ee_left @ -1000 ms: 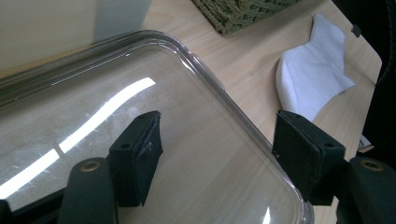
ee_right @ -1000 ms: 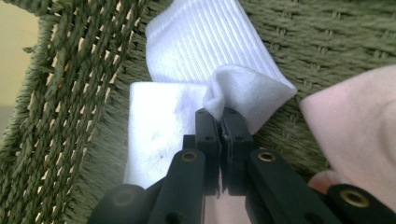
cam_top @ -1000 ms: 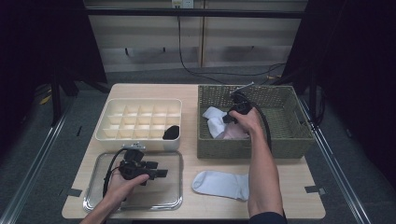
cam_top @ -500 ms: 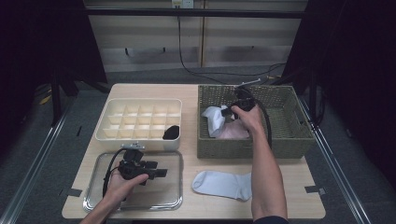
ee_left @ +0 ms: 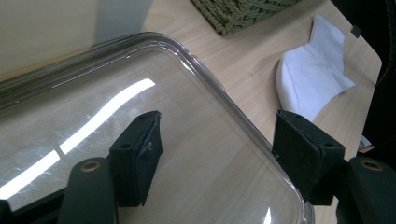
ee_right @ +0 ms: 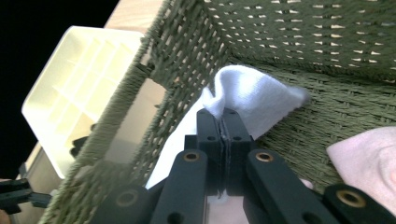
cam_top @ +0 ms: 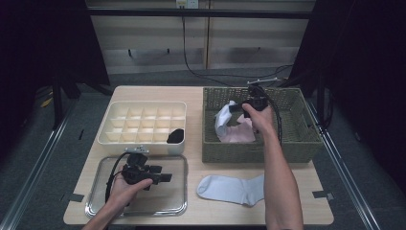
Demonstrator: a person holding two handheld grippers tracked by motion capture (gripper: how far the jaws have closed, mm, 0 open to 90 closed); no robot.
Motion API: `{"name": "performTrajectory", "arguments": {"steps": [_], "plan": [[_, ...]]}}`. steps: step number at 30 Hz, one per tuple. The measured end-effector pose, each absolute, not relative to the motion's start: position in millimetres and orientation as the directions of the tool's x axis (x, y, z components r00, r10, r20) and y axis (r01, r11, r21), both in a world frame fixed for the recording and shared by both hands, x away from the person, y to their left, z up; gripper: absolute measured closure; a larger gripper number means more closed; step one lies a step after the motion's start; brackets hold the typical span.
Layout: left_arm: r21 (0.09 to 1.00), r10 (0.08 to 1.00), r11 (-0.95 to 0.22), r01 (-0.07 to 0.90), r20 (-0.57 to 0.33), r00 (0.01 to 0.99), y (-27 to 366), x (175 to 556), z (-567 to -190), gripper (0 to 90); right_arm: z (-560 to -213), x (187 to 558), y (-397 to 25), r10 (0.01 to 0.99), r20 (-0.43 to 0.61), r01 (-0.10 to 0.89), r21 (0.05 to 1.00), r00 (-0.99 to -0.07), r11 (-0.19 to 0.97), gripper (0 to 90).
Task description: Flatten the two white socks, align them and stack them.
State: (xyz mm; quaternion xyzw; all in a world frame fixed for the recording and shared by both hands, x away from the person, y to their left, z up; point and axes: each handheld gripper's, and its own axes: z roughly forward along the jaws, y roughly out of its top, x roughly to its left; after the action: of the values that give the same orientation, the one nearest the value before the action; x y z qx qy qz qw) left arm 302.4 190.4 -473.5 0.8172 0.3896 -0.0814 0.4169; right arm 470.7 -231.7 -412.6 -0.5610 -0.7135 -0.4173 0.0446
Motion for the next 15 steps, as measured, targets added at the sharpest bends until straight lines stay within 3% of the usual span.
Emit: {"name": "performTrajectory", "arguments": {"steps": [15], "plan": [[0.611, 0.577, -0.35, 0.71, -0.456, 0.677, 189.1, 303.3, -476.6, 32.4, -387.9, 447.9, -244.8, 0.73, 0.555, 0.789, 0.614, -0.399, -0.036, 88.3]]}}
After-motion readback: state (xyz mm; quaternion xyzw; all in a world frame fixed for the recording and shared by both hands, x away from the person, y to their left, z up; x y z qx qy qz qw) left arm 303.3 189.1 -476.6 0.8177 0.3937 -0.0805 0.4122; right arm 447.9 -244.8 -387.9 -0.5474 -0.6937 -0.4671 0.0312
